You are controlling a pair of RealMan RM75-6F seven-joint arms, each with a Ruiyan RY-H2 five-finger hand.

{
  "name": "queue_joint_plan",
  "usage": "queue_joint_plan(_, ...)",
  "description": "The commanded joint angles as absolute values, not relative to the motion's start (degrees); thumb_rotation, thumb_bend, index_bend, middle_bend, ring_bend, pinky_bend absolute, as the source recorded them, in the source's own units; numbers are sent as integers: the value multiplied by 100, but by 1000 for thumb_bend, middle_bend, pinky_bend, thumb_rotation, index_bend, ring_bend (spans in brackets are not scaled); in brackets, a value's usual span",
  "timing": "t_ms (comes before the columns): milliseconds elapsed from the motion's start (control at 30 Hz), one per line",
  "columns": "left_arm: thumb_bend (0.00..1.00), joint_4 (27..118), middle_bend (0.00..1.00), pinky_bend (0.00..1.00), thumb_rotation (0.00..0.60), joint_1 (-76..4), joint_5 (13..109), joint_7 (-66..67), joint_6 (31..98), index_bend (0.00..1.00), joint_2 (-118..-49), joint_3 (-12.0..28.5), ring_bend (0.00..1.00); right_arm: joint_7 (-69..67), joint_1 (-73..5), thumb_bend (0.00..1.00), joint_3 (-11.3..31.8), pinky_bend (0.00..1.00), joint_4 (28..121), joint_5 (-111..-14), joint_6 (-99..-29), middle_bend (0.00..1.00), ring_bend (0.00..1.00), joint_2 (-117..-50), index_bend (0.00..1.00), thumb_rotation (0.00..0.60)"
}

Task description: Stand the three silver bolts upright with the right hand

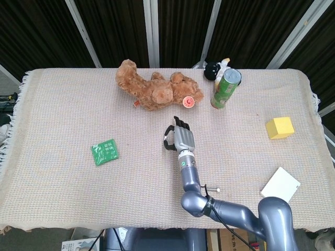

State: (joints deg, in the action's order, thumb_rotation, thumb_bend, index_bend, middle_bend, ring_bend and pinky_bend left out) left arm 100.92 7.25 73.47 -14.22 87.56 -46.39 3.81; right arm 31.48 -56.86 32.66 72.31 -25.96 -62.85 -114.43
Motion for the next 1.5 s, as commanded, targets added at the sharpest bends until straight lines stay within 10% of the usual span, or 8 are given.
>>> queue_joint_plan(33,74,10094,18,93,600,724,7348,-1418,8755,66,-4641,381,0,3162,-5684,403,3252,59,7261,-2585,-6279,20,37,-11421,474,600)
queue_joint_plan(500,74,10085,18,93,600,707,7330,-1405,8732,66,-4652,395,0,3538,-5479,288,2989,39,8071,-2674,-6635,0,0,-10874,281,600)
queue_joint_plan(1000,74,10153,17,93,600,642,7318,-1252,8673,67,-4701,405,0,3632,-4268,287,1654,40,10611,-3482,-7841,0,0,-9776,345,600)
queue_joint_plan(1500,74,10077,17,93,600,591,7278,-1386,8545,67,-4690,426,0,3854,-4107,287,1318,40,10226,-3949,-8411,0,0,-10485,431,600)
